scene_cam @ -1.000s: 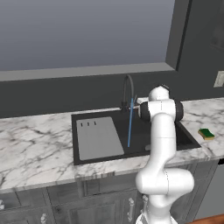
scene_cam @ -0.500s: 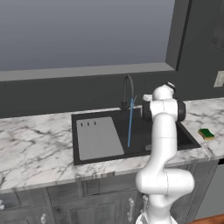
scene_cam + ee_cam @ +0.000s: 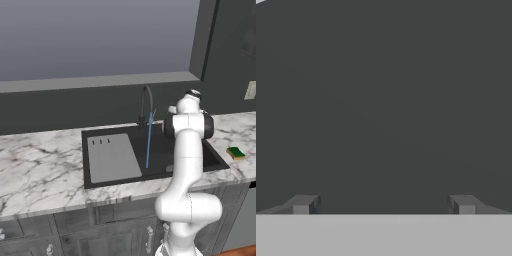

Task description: Soak the sponge with water for a few seconds and then drop it inside the sink.

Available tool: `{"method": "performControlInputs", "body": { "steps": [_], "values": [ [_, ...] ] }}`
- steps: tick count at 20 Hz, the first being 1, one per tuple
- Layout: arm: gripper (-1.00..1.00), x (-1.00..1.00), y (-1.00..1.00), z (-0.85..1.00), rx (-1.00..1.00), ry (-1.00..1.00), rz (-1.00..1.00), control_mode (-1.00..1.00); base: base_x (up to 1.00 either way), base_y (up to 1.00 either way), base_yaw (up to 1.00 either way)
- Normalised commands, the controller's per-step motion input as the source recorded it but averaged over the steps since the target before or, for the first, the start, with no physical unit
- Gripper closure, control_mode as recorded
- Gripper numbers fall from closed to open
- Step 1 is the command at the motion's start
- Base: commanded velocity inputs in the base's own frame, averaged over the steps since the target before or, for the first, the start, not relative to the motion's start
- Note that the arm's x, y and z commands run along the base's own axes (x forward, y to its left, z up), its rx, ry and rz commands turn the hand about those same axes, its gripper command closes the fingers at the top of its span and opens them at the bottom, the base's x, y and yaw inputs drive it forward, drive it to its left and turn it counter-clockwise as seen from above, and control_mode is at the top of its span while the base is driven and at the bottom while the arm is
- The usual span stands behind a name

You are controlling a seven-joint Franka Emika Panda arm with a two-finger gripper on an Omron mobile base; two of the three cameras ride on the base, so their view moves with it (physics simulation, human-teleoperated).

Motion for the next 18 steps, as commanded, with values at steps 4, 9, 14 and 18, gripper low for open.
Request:
{"method": "performControlInputs", "body": {
  "steps": [4, 9, 14, 18],
  "values": [
    [-1.00, -0.23, -0.38, 0.06, 0.00, 0.19, -0.05, -1.00, 0.00, 0.00, 0.00],
    [-1.00, -0.43, -0.41, 0.02, 0.01, 0.15, -0.06, -1.00, 0.00, 0.00, 0.00],
    [-1.00, -0.53, -0.32, 0.09, 0.04, 0.07, -0.05, -1.00, 0.00, 0.00, 0.00],
    [-1.00, -0.62, -0.16, 0.11, 0.02, 0.06, -0.04, -1.00, 0.00, 0.00, 0.00]
  ]
}}
